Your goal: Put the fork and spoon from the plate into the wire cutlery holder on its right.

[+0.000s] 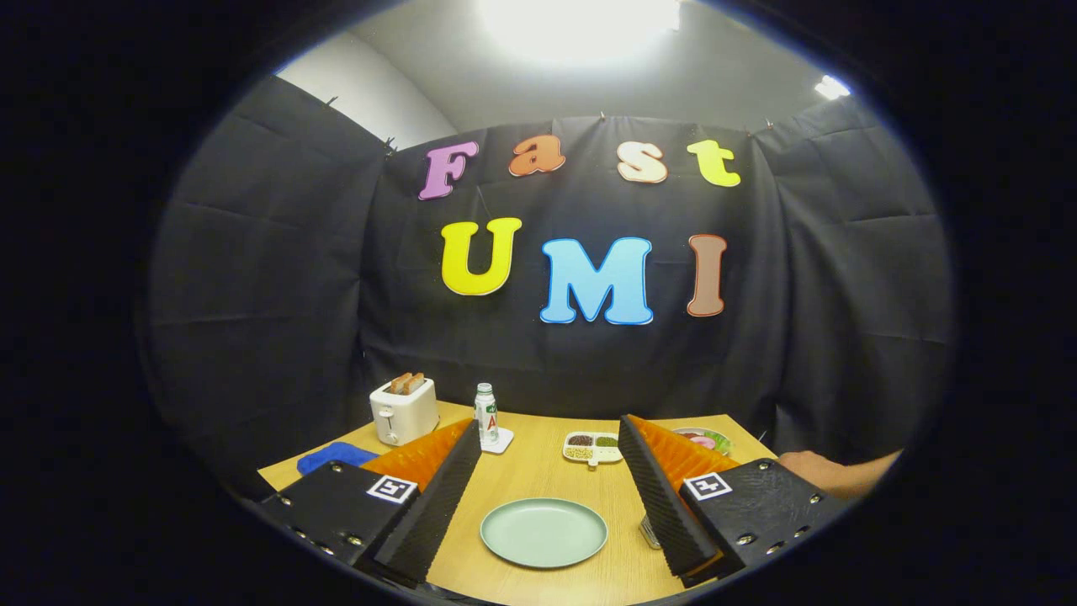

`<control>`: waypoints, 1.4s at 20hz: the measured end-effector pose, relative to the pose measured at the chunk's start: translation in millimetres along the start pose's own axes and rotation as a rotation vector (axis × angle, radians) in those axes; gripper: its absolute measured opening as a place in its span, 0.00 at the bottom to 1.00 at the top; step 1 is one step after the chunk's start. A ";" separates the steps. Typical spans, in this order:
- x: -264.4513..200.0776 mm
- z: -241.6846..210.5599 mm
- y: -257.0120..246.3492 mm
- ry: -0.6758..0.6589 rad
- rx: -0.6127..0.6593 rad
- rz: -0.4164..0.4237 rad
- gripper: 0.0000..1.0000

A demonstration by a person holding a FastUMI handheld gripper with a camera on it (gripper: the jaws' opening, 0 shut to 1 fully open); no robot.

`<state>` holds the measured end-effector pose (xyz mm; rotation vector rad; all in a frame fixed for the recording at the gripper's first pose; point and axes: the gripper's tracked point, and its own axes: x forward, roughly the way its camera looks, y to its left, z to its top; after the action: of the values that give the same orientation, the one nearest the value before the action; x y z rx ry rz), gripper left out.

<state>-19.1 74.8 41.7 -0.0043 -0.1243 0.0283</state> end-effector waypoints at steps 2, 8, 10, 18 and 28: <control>-2.9 0.9 4.3 -0.006 0.013 0.015 0.99; -6.7 5.4 14.5 -0.012 0.016 0.046 0.99; -7.5 4.9 17.2 -0.010 0.014 0.050 0.99; -8.8 6.2 13.9 -0.006 -0.003 0.033 0.99; -6.8 6.0 6.4 -0.009 -0.005 -0.005 0.99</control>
<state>-26.8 81.0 46.7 -0.0085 -0.1332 0.0231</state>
